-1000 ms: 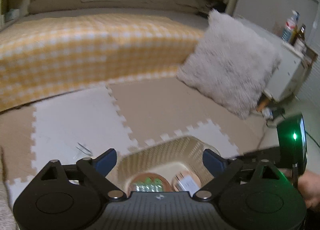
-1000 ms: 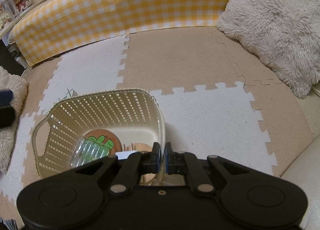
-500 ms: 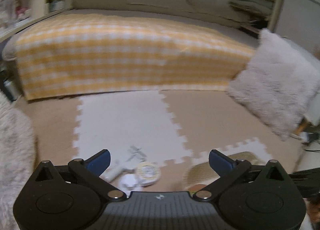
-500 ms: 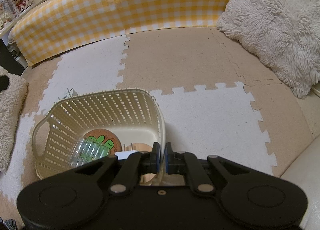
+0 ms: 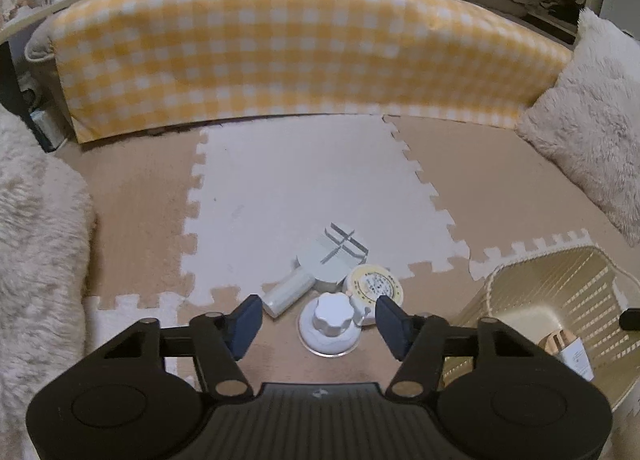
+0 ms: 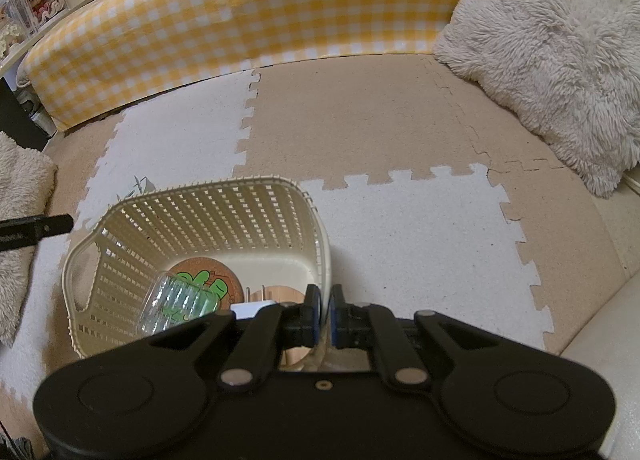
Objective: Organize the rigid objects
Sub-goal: 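Lower the left tool onto the white suction-cup knob and close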
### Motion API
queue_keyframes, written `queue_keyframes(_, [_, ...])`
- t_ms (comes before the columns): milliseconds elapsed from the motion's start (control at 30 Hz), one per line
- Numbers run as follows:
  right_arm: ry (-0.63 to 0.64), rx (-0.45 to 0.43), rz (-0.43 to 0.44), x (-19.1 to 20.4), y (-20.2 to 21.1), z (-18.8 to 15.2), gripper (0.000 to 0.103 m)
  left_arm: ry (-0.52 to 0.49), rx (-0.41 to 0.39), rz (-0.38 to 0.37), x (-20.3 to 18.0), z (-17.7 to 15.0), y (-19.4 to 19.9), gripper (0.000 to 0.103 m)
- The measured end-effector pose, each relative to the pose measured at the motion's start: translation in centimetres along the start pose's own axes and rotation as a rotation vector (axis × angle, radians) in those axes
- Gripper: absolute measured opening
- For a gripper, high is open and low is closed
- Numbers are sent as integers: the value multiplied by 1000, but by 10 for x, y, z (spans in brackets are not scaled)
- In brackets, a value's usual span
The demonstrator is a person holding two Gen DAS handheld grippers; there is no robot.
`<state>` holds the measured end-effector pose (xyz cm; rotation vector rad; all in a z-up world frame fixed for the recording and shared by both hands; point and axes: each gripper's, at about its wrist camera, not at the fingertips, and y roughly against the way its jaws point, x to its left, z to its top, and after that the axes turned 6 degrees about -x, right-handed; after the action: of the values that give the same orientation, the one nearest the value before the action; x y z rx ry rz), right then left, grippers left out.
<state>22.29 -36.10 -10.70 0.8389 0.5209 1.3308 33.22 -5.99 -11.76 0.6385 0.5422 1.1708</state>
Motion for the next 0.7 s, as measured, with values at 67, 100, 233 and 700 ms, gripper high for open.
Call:
queue_keyframes(67, [0,0,0,0,0,0,6,-10,4,-12,0,-3,-5,54])
queue_keyframes(100, [0,0,0,0,0,0,6,-19,4,-12,-1,-5,-7,52])
queue_keyframes(233, [1,0,-1,0,0,0,6,-50,6,-6,-4,-9,-17,38])
queue_keyframes(700, [4,1,-1,0,0,0,6,-121,20,-16,-16,-17,-44,28])
